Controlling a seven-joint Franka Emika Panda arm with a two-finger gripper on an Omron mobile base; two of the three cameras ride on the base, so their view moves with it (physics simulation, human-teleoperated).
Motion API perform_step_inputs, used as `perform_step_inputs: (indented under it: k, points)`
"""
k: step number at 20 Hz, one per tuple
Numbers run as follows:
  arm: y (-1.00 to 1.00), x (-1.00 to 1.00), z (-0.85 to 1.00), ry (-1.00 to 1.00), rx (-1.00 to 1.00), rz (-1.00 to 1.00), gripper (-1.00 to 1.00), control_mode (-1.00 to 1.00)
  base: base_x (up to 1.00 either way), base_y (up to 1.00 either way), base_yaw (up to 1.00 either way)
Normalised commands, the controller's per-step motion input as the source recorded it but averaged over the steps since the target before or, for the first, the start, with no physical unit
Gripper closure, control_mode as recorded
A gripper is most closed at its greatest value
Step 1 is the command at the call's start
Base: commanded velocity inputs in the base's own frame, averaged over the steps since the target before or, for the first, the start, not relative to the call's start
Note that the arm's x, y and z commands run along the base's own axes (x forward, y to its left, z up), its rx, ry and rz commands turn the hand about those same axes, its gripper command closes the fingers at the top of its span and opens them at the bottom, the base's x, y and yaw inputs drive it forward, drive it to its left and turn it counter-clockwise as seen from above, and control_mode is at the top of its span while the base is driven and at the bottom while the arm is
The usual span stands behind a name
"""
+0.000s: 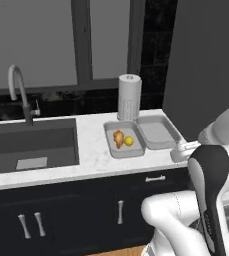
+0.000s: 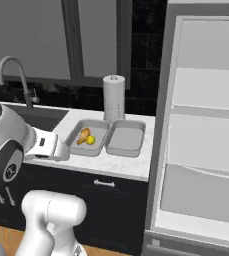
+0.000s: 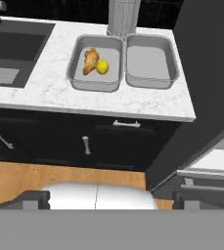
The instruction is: Place one lemon and one chicken drumstick in each tupperware on the nearby counter, to pack two identical lunches.
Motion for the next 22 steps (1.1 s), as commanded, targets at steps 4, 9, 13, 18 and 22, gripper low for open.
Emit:
perform_step_inputs:
  k: [4,9,13,18,22]
  points:
    - [0.00,0.00,0.00,0.00,0.00,0.00,-1.00,1.00,-0.99,-1.00,-0.22]
    - [0.00,0.00,0.00,0.00,0.00,0.00,-1.00,1.00,-0.66,-1.00,-0.30]
    - [0.00,0.00,0.00,0.00,0.00,0.00,-1.00,1.00,-0.20,-0.99,-0.30]
    - [0.00,0.00,0.00,0.00,0.00,0.00,-1.00,1.00,0.39,-0.38,-0.12]
    - [0.00,0.00,0.00,0.00,0.00,0.00,-1.00,1.00,0.94,0.00,0.00]
